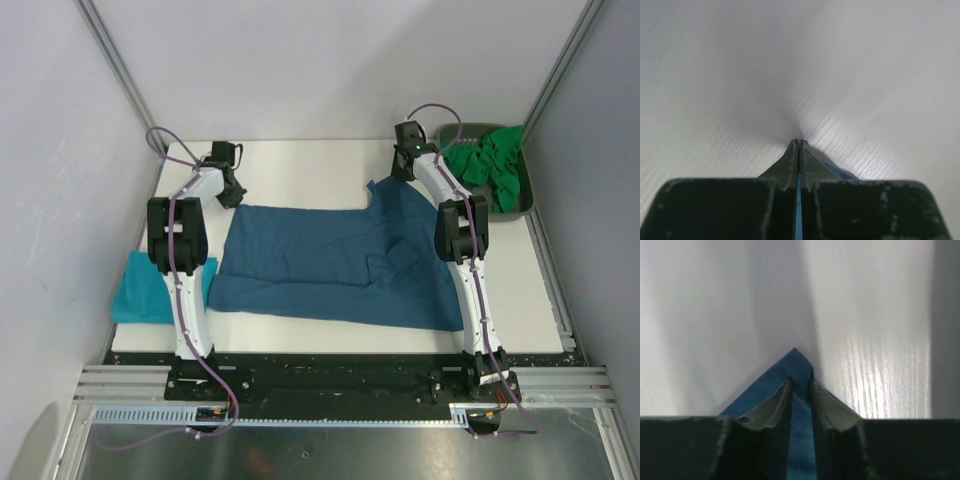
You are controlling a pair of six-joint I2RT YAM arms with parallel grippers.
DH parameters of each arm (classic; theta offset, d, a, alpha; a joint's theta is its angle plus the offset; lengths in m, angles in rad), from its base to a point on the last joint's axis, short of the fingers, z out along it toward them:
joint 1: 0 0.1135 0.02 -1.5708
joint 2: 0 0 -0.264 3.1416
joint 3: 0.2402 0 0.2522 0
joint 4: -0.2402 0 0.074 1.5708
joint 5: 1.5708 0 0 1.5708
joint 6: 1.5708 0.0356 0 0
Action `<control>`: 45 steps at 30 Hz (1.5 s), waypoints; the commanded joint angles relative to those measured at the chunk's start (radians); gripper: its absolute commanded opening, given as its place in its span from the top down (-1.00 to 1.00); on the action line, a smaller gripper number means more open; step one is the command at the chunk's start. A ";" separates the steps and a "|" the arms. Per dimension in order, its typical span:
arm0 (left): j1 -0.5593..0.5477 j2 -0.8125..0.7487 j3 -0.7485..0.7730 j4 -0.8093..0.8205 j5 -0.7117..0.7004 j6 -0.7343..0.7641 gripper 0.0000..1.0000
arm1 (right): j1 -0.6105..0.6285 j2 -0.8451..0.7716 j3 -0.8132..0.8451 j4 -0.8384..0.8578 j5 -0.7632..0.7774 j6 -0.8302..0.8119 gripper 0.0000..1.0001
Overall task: Fold and stack the t-shirts
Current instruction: Grap the side of the flattened tshirt furthest away from the robot with both arms
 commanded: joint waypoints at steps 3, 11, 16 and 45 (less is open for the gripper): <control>0.005 0.029 0.018 -0.002 0.022 0.008 1.00 | 0.012 0.039 0.022 -0.088 0.077 0.019 0.76; 0.007 0.032 0.020 -0.002 0.027 0.007 1.00 | 0.029 0.003 0.013 -0.077 0.162 0.007 1.00; 0.007 0.035 0.032 0.001 0.039 0.023 1.00 | 0.021 -0.057 -0.008 -0.028 0.196 0.008 1.00; 0.033 -0.095 0.031 0.124 0.203 0.097 1.00 | -0.017 -0.566 -0.454 0.073 0.154 0.062 1.00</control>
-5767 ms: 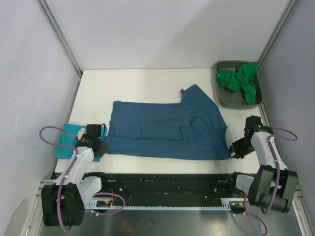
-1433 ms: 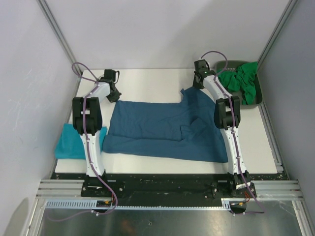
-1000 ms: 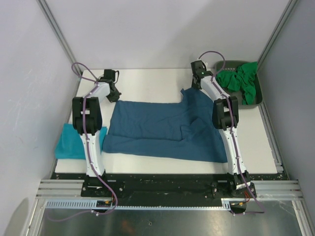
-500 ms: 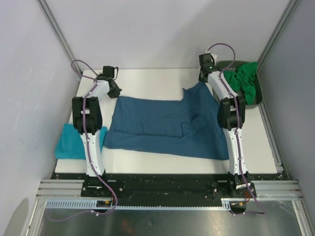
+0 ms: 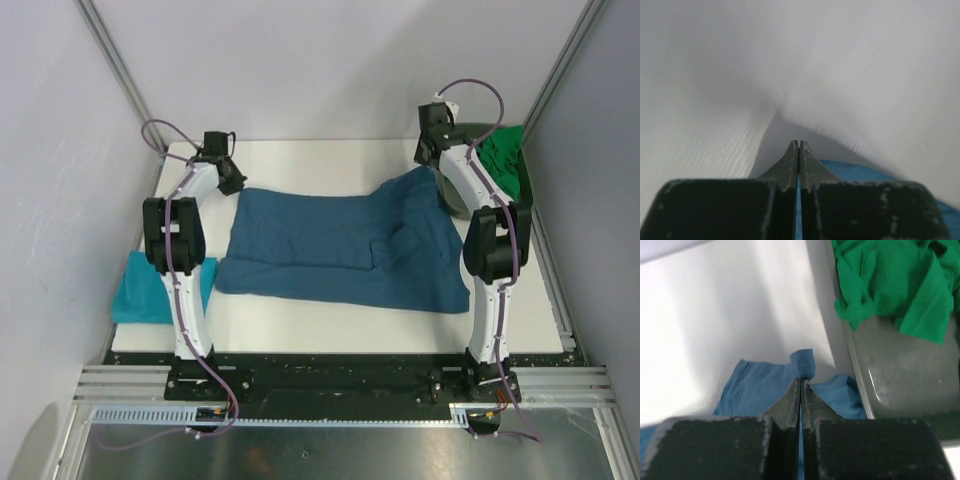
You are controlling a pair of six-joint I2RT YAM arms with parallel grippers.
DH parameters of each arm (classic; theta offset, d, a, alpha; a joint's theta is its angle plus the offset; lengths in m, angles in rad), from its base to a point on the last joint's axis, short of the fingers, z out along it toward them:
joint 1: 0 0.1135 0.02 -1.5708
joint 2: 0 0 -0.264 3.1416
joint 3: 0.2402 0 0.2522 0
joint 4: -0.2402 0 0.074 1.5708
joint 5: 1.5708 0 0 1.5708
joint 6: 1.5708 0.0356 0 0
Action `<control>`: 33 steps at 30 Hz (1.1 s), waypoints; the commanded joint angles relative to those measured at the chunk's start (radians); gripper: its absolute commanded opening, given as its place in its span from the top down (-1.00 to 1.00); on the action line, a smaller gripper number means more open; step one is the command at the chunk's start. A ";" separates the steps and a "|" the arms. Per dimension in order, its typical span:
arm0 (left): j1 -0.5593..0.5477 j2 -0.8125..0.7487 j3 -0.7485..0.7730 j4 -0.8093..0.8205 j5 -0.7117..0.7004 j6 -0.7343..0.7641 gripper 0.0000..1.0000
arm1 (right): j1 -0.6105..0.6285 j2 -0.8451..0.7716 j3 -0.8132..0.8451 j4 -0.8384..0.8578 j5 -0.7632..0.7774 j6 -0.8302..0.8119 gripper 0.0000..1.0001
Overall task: Fold and stack the t-shirts
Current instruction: Grap the side of the flattened tshirt furthest away from the robot with both arms, then fold the other side of the tshirt into a rectangle
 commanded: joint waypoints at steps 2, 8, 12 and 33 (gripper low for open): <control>0.006 -0.135 -0.104 0.070 0.043 0.055 1.00 | 0.015 -0.195 -0.217 0.036 -0.030 0.077 1.00; 0.040 -0.232 -0.239 0.089 0.009 0.039 1.00 | 0.024 -0.375 -0.464 0.036 -0.070 0.152 1.00; 0.046 -0.295 -0.334 0.107 0.006 0.036 1.00 | 0.027 -0.472 -0.597 0.032 -0.092 0.187 1.00; 0.052 -0.508 -0.639 0.171 -0.042 0.063 1.00 | 0.052 -0.829 -1.008 0.019 -0.127 0.217 1.00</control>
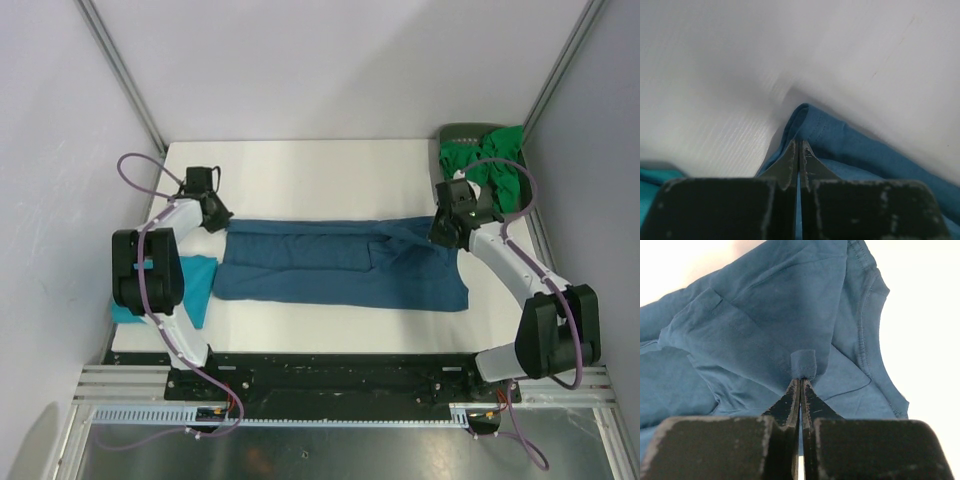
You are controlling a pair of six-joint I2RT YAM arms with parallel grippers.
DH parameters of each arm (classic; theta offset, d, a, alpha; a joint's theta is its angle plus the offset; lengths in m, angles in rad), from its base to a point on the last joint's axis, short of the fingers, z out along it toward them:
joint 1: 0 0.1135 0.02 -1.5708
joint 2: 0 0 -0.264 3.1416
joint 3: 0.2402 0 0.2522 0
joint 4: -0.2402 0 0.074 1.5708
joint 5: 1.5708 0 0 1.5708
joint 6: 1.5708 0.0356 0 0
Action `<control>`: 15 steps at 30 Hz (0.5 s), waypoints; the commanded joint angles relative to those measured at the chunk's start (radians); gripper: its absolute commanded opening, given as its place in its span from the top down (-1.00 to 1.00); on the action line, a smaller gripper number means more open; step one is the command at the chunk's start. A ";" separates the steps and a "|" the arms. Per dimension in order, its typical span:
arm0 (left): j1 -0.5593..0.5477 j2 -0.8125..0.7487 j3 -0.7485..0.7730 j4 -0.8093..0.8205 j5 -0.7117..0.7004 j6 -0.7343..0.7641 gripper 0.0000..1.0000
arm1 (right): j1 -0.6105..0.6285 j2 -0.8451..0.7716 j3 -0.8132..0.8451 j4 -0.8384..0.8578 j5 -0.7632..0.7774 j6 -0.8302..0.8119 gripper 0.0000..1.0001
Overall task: Fold and stack the t-shirts
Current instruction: Fold the other side of the tshirt into a rectangle
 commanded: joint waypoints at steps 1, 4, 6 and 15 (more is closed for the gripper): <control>0.007 -0.073 -0.004 0.043 -0.033 0.033 1.00 | -0.005 -0.071 -0.006 0.020 0.000 0.001 1.00; 0.008 -0.088 -0.013 0.046 -0.042 0.033 1.00 | -0.023 -0.094 0.001 0.017 -0.002 -0.005 1.00; 0.010 -0.099 -0.019 0.046 -0.045 0.032 1.00 | -0.032 -0.108 0.007 0.012 -0.006 -0.008 1.00; 0.013 -0.130 -0.032 0.046 -0.038 0.024 1.00 | -0.039 -0.133 0.015 -0.008 0.001 -0.009 1.00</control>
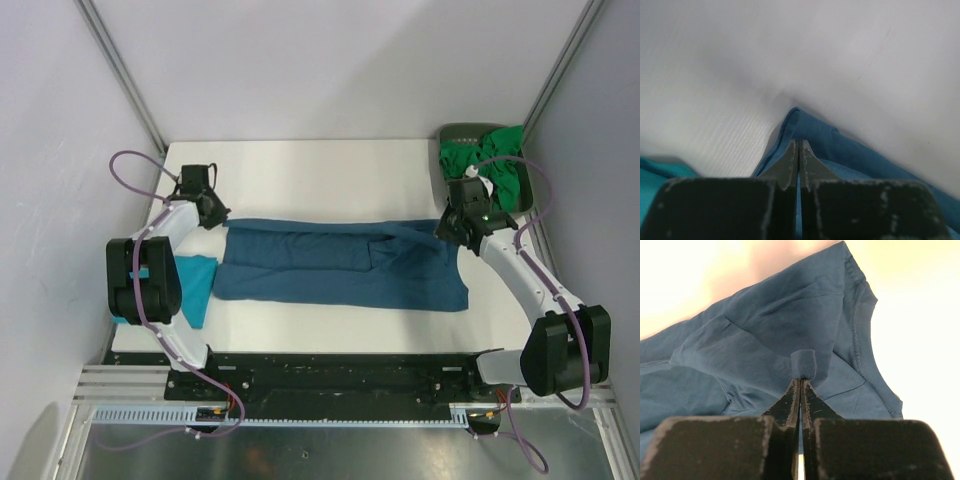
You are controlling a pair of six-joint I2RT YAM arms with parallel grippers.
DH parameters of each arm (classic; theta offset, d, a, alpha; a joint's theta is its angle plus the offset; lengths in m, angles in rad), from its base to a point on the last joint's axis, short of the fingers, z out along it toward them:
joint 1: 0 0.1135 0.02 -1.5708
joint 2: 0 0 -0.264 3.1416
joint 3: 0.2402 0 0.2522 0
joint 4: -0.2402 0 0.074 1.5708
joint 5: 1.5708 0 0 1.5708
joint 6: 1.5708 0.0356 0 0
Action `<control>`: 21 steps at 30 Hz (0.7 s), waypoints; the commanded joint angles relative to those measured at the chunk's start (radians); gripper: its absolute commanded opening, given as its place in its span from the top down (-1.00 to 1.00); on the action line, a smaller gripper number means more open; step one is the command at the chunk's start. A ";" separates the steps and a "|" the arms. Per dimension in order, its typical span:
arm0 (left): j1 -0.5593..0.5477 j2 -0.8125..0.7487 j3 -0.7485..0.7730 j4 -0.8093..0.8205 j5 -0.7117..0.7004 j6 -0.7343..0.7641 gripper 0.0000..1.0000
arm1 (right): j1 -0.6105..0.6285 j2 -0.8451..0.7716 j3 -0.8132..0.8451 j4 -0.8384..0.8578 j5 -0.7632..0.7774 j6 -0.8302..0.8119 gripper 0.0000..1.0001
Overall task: Fold and stack the t-shirts
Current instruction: Fold the other side of the tshirt into a rectangle
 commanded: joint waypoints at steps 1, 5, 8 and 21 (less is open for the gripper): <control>0.010 -0.056 -0.013 0.030 -0.023 0.019 1.00 | -0.007 -0.025 0.032 -0.003 0.015 -0.010 1.00; 0.010 -0.039 -0.001 0.032 -0.005 0.014 1.00 | -0.028 0.041 0.120 0.008 0.027 -0.033 1.00; 0.010 -0.032 0.010 0.032 0.000 0.013 1.00 | -0.044 0.102 0.205 0.024 0.028 -0.048 1.00; 0.015 -0.050 -0.007 0.031 0.001 0.011 1.00 | -0.014 0.159 0.363 -0.114 0.062 -0.041 1.00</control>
